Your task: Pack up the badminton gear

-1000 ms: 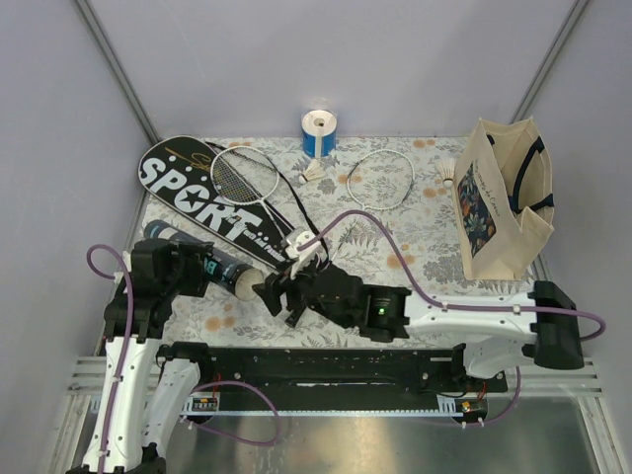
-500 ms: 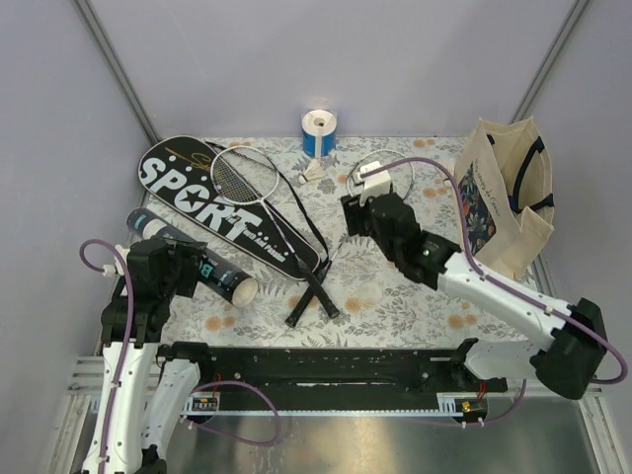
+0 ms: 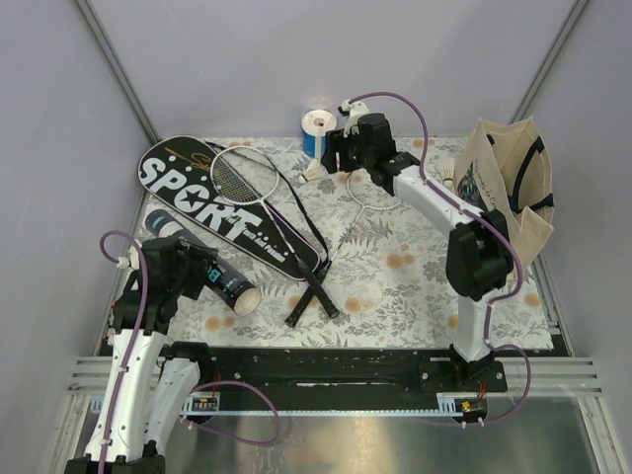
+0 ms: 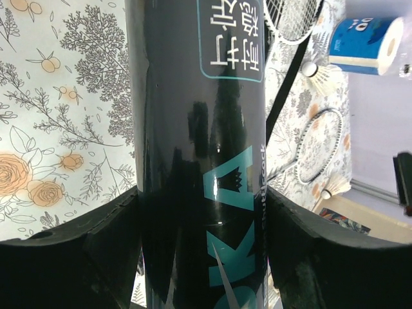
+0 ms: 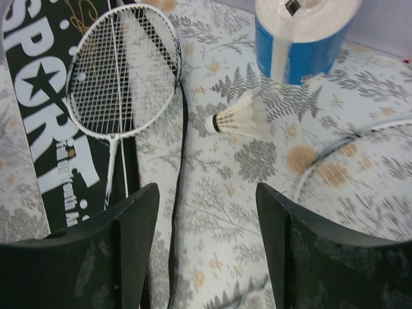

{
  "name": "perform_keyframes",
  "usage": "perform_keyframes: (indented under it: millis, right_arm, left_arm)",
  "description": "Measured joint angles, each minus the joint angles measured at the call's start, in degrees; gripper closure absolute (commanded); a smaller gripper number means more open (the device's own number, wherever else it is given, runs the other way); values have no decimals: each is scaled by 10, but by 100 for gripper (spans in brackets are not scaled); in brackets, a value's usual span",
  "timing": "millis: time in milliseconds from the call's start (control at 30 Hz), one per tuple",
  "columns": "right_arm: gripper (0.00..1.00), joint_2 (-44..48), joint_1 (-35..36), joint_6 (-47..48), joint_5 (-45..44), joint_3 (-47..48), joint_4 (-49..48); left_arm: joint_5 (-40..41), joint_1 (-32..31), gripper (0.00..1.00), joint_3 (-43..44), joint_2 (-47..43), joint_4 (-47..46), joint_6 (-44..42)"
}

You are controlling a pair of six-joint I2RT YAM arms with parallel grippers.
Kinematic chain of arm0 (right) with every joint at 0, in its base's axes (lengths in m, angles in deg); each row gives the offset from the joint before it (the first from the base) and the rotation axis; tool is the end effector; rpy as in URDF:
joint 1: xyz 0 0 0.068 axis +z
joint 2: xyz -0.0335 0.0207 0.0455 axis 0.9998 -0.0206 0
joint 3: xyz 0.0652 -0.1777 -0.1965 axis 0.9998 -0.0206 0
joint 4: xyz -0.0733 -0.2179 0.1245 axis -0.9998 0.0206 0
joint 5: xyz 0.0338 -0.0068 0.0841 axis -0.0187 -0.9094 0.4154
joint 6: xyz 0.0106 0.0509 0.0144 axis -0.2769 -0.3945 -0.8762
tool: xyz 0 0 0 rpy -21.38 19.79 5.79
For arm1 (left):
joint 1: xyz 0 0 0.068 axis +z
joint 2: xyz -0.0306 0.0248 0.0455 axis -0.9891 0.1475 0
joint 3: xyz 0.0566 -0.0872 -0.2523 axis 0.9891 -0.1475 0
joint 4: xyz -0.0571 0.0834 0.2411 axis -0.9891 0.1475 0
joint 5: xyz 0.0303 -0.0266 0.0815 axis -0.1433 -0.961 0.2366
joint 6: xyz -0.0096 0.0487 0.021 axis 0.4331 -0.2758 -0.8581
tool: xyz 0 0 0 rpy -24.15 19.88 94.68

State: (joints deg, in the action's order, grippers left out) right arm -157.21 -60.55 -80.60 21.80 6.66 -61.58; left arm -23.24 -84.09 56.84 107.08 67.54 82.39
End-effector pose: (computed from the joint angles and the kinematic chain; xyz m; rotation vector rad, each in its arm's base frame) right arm 0.4024 0.2207 0.3187 -0.4794 1.9525 0.4788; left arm 0.1165 -0.0024 0.2868 -1.3142 1.9514 -0.5362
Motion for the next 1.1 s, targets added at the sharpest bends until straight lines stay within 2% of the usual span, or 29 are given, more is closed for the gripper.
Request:
perform_keyframes:
  millis: [167, 367, 467, 567, 767, 1000, 1100]
  right_arm:
    - [27, -120, -29, -83, 61, 67, -67]
    - [31, -263, -67, -240, 96, 140, -188]
    - [34, -350, -81, -307, 112, 229, -200]
    - [36, -399, -87, -354, 131, 281, -200]
    - [39, -417, -83, -404, 167, 296, -200]
    - [42, -417, -81, -407, 192, 296, -172]
    - [48, -417, -81, -407, 200, 293, -160]
  left_arm:
    - [-3, 0, 82, -15, 9, -10, -12]
    - [-4, 0, 82, -15, 19, -12, -24]
    - [-4, 0, 82, -15, 25, -12, -24]
    - [-4, 0, 82, -14, 31, -12, -24]
    - [-1, 0, 82, -10, 34, -12, -23]
    - [5, 0, 82, -9, 23, -11, -19]
    - [9, 0, 82, -9, 17, -11, -16]
